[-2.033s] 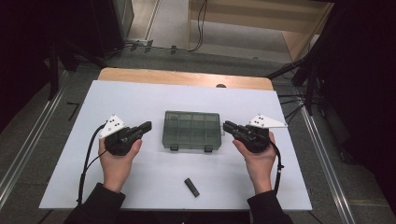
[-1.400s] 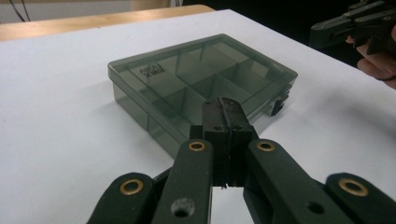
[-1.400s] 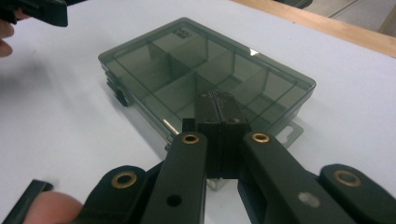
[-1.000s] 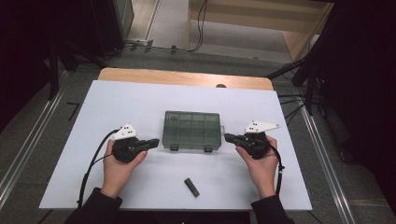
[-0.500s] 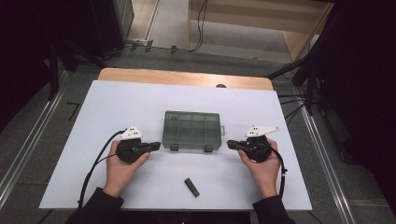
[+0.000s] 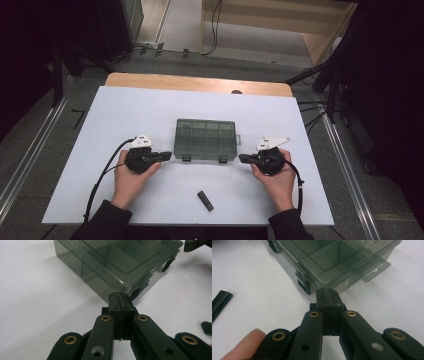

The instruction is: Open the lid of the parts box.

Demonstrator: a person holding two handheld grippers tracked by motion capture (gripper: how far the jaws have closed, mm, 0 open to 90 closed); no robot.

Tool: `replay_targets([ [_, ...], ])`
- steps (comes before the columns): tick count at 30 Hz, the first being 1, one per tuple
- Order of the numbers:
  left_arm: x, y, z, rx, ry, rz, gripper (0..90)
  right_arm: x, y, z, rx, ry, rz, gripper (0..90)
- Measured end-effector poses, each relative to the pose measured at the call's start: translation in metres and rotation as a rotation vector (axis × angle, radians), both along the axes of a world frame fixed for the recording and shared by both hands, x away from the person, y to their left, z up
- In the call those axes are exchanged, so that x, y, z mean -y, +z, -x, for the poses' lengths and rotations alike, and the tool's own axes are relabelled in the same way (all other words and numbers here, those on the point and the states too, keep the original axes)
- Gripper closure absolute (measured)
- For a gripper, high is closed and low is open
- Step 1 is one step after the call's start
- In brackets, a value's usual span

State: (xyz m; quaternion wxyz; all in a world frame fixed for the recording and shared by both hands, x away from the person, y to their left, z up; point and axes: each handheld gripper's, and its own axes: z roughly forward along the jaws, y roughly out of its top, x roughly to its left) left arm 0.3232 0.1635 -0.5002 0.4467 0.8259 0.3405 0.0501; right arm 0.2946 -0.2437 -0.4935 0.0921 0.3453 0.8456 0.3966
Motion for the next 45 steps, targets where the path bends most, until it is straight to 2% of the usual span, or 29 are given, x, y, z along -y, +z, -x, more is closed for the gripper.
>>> replay_targets([
  [13, 0.0017, -0.0030, -0.0024, -0.004, -0.002, 0.012, 89.2, -0.0049, -0.0083, -0.0050, -0.020, -0.011, 0.038, 88.3],
  [28, 0.0029, -0.0036, -0.0021, -0.002, -0.005, 0.015, 89.0, -0.0074, -0.0061, -0.0050, -0.007, -0.021, 0.053, 88.3],
  [45, 0.0028, -0.0034, -0.0017, -0.001, -0.018, 0.031, 88.9, -0.0053, -0.0029, -0.0036, 0.011, -0.034, 0.020, 88.3],
])
